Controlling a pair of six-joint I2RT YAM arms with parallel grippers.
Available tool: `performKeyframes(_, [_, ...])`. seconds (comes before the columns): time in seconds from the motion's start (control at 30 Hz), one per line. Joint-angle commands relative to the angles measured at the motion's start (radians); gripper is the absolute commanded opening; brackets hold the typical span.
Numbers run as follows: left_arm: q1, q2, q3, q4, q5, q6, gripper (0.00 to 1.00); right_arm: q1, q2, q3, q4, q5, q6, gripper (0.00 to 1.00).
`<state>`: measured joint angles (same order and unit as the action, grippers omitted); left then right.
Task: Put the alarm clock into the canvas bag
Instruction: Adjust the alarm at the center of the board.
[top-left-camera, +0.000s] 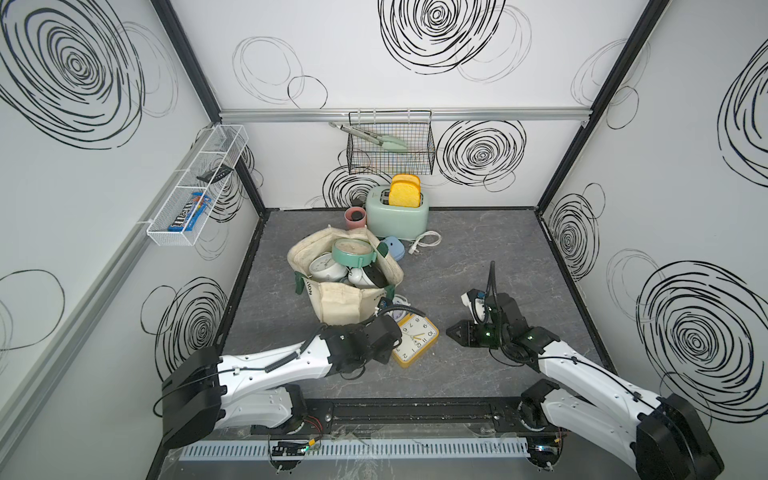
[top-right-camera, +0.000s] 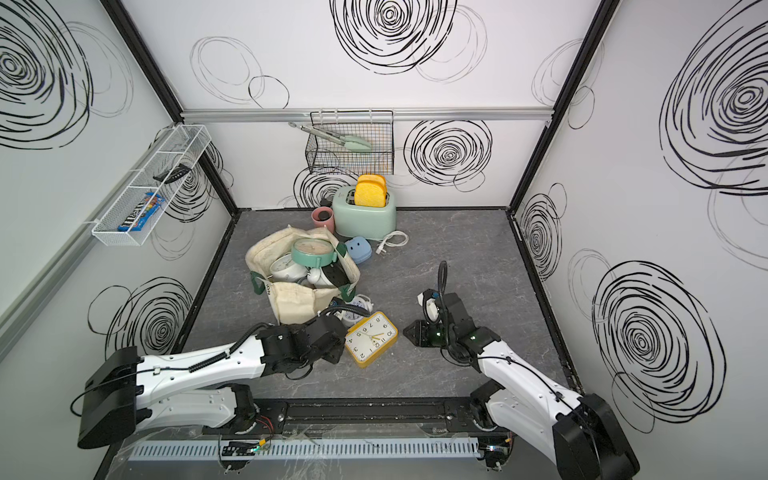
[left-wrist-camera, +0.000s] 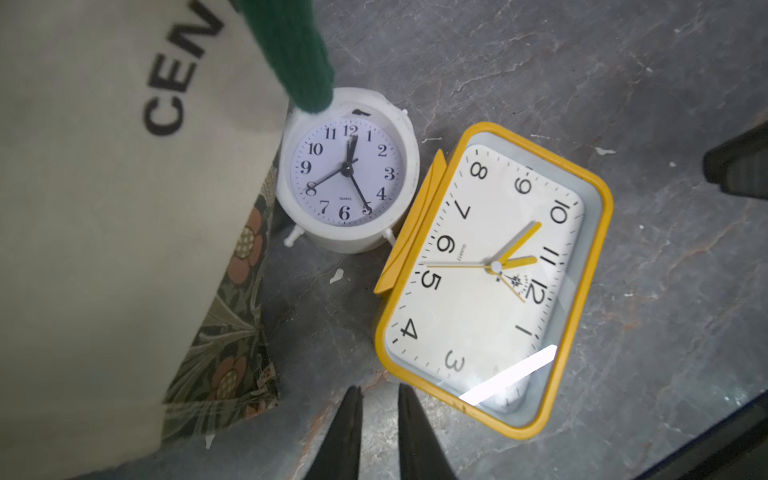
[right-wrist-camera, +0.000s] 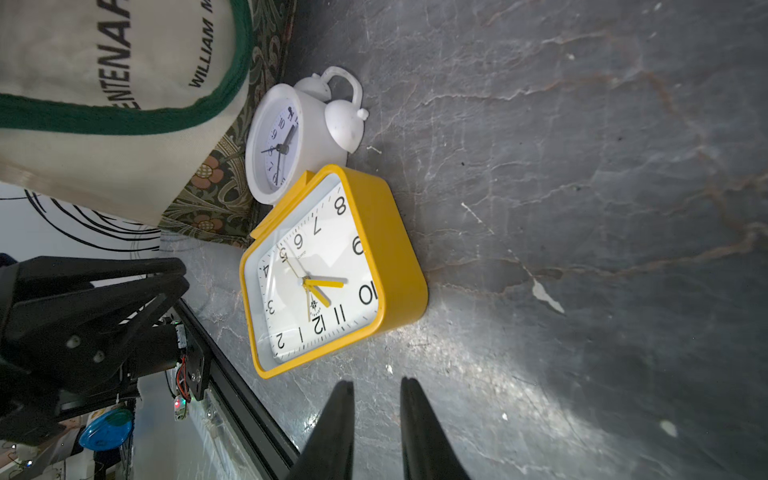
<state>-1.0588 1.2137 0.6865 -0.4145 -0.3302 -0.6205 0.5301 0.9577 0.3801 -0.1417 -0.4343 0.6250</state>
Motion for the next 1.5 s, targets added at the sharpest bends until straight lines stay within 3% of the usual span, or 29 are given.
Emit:
performKeyframes(0.0, [0.011, 0.051, 0.002, 0.071, -0.030, 0.013, 0.21, 0.014, 0.020, -0.021, 0.060, -0.004, 0.032, 0.22])
performKeyframes(0.37, [0.041, 0.156, -0.007, 0.126, -0.101, 0.024, 0.20, 0.098, 0.160, -0.013, 0.079, 0.067, 0.062, 0.15])
performKeyframes(0.73, [0.039, 0.242, -0.009, 0.194, 0.000, 0.085, 0.19, 0.101, 0.249, 0.028, 0.141, 0.041, 0.098, 0.12])
performKeyframes(1.1, [-0.069, 0.299, 0.082, 0.219, 0.079, 0.090, 0.18, -0.046, 0.329, 0.095, 0.165, -0.037, 0.034, 0.12])
performKeyframes(1.47, [-0.104, 0.508, 0.300, 0.331, 0.165, 0.084, 0.18, -0.164, 0.558, 0.319, 0.171, -0.095, -0.056, 0.12])
